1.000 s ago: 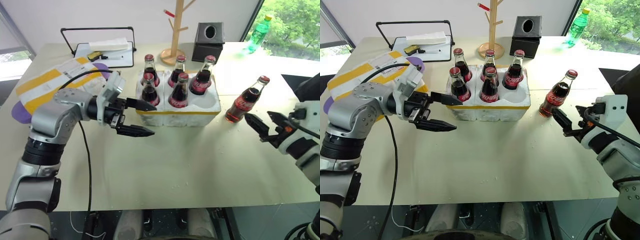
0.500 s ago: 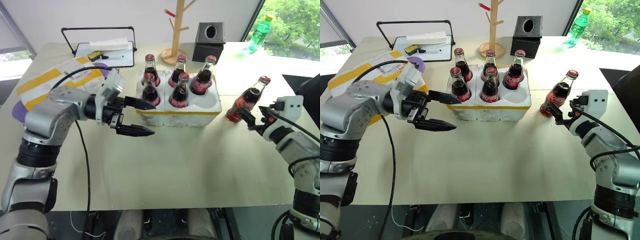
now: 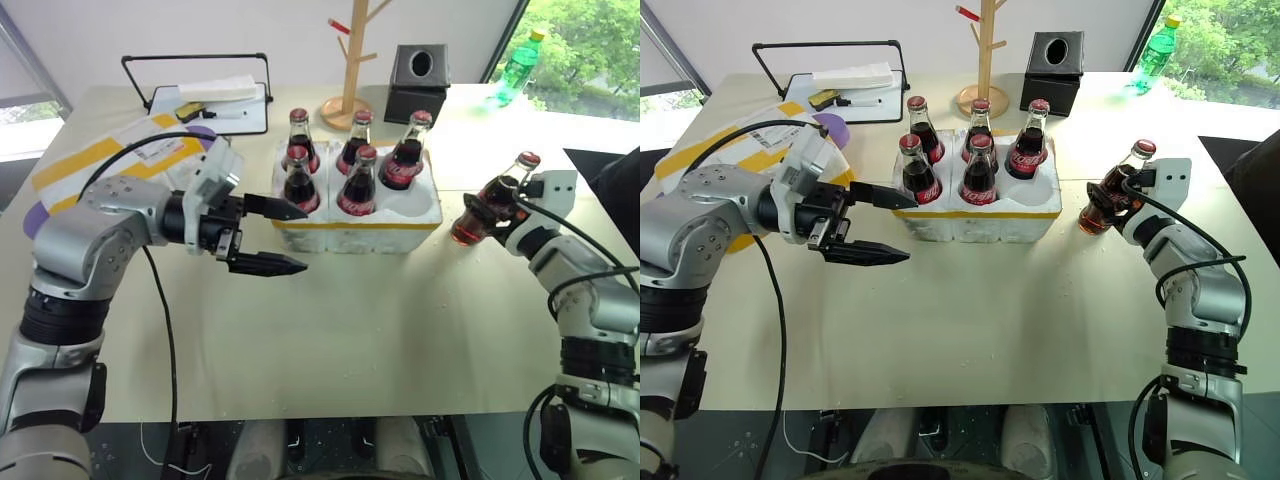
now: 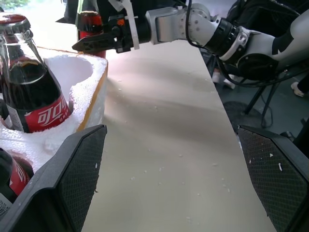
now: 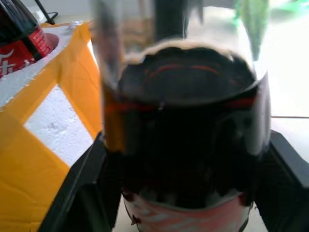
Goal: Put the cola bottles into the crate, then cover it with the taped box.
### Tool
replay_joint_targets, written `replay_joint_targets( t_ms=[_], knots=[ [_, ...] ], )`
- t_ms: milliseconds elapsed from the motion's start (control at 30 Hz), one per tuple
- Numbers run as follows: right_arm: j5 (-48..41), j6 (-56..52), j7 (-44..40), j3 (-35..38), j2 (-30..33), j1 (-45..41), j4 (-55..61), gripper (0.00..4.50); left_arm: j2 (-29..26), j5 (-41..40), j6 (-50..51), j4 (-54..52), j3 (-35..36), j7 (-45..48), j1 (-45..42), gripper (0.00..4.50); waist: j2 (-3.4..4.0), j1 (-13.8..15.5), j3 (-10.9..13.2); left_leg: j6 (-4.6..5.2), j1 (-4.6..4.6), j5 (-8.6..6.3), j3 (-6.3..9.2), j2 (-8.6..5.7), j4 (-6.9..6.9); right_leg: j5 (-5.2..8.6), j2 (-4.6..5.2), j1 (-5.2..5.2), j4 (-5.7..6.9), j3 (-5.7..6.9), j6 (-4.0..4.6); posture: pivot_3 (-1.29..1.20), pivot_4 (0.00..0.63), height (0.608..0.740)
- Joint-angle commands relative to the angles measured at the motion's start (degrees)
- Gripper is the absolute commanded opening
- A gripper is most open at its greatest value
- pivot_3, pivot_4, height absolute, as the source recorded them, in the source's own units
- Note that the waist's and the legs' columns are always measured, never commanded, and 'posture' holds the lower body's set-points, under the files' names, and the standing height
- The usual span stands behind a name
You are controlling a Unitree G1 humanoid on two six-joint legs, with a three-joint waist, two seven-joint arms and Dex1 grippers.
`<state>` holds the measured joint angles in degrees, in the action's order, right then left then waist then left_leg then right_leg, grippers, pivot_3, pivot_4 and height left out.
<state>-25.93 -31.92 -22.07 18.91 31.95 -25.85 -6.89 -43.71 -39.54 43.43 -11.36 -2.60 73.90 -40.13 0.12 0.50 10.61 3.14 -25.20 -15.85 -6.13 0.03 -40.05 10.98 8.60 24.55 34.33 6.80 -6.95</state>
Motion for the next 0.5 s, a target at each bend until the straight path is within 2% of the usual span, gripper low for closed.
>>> replay_joint_targets(
  t_ms=[33, 200, 367, 500],
  knots=[
    [-0.55, 0.71, -0.91, 0.78, 0.25, -0.42, 2.53, 2.81, 0.12, -0.94, -0.49, -1.05, 1.34, -0.44, -0.56, 4.5, 0.0, -0.12, 0.0, 0.0, 0.0, 0.0, 0.0, 0.0, 0.0, 0.0, 0.0, 0.0, 0.0, 0.0, 0.0, 0.0, 0.15, 0.74],
    [-2.36, -1.09, -0.77, 2.96, 2.14, -0.82, 8.26, 2.81, 0.33, -0.79, -0.84, -0.63, 1.66, -1.09, -0.68, 4.5, 0.12, -0.25, 0.07, -0.01, 0.0, 0.01, 0.0, 0.0, 0.01, 0.0, 0.0, 0.01, 0.0, 0.0, 0.0, 0.0, 0.15, 0.74],
    [-8.23, -5.04, -2.24, 5.1, 5.16, -6.48, 16.0, 2.81, 0.47, -1.15, -0.62, -0.3, 2.22, -1.74, -1.19, 4.5, 0.49, -0.29, 0.29, -0.01, -0.03, 0.01, -0.03, 0.0, 0.01, 0.0, 0.01, 0.05, 0.0, -0.01, 0.0, 0.0, 0.15, 0.74],
    [-13.33, -8.16, -1.63, 4.75, 4.42, -12.17, 19.48, 2.81, 0.44, -0.85, -0.95, -0.1, 1.98, -1.65, -1.17, 4.5, 0.56, -0.29, 0.33, -0.03, -0.03, 0.02, -0.03, 0.01, 0.05, 0.0, -0.02, 0.09, 0.01, -0.02, 0.0, 0.0, 0.15, 0.74]
  ],
)
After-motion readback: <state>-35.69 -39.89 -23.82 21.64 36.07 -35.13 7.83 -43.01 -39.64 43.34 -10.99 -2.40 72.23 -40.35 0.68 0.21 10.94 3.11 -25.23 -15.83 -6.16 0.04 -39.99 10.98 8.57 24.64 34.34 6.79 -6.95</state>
